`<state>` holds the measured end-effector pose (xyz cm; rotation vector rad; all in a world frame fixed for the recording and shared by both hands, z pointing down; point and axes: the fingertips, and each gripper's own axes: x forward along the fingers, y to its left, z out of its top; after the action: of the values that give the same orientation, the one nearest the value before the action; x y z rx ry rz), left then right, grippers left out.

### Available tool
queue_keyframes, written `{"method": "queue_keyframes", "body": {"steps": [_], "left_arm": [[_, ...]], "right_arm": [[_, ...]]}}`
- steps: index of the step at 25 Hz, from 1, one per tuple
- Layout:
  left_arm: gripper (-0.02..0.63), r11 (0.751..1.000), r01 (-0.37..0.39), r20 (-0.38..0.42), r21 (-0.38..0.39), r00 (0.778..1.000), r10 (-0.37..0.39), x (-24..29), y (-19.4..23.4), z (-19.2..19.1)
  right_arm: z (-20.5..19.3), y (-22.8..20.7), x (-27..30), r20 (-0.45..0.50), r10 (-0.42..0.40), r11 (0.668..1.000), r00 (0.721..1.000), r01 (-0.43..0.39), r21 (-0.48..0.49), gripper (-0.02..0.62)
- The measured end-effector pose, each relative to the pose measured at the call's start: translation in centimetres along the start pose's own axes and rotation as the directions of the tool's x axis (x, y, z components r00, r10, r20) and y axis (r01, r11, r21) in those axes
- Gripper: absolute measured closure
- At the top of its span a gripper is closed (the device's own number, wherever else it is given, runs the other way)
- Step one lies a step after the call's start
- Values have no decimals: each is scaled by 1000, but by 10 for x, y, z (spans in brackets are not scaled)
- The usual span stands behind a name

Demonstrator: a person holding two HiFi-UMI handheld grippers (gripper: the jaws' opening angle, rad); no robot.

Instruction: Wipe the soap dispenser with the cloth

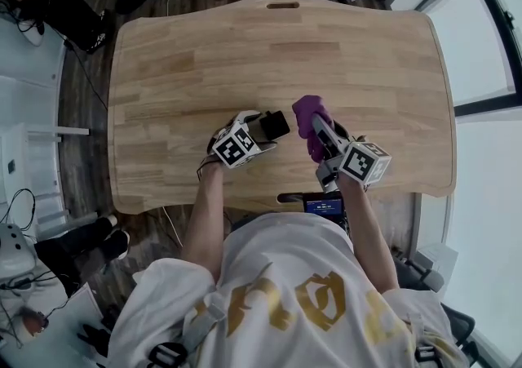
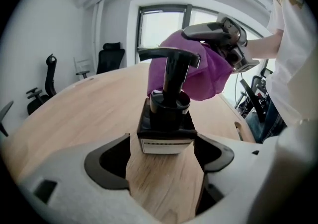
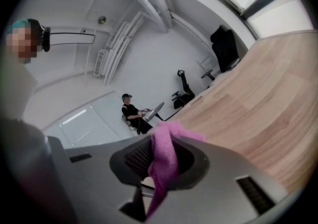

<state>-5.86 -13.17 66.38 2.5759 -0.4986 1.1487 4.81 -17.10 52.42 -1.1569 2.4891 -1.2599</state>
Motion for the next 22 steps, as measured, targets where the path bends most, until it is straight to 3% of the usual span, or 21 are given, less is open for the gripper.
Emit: {"method": "queue_keyframes", "body": {"steps": [3,5,8,11,12,13,14,15,18,19,22], "left_arm": [[239,998,-42,64,-55,997,45,-19,2,3],[241,991,-86,171,-99,980,102,-41,3,17],[242,973,-129,346,-192,919,190,-78,8,47],[244,956,-163,435,-242,863,257,-106,10,69],[259,950,-190,456,-249,842,288,-115,10,75],[353,940,-218,476,-263,818,323,-124,11,80],[491,926,-235,500,-297,788,360,-134,12,84],[559,907,-226,527,-356,753,394,-144,14,88],[592,817,-113,577,-565,654,490,-172,20,98],[594,796,-118,567,-593,640,518,-178,20,100],[597,765,-234,492,-601,645,584,-185,13,100]], "right_arm": [[3,5,0,-3,-10,999,1000,10,-42,543],[6,9,0,-5,-26,997,1000,25,-73,543],[13,18,-1,1,-38,991,999,38,-125,543],[19,30,-3,18,-38,985,999,41,-170,543],[20,34,-3,24,-38,982,999,42,-186,543],[20,37,-4,30,-41,978,999,46,-203,542],[20,41,-5,39,-48,974,998,55,-218,543],[20,45,-7,52,-59,971,997,69,-230,542],[24,58,-13,100,-89,952,991,114,-283,543],[24,63,-14,109,-95,941,989,125,-315,542],[20,76,-19,127,-110,906,986,152,-396,542]]}}
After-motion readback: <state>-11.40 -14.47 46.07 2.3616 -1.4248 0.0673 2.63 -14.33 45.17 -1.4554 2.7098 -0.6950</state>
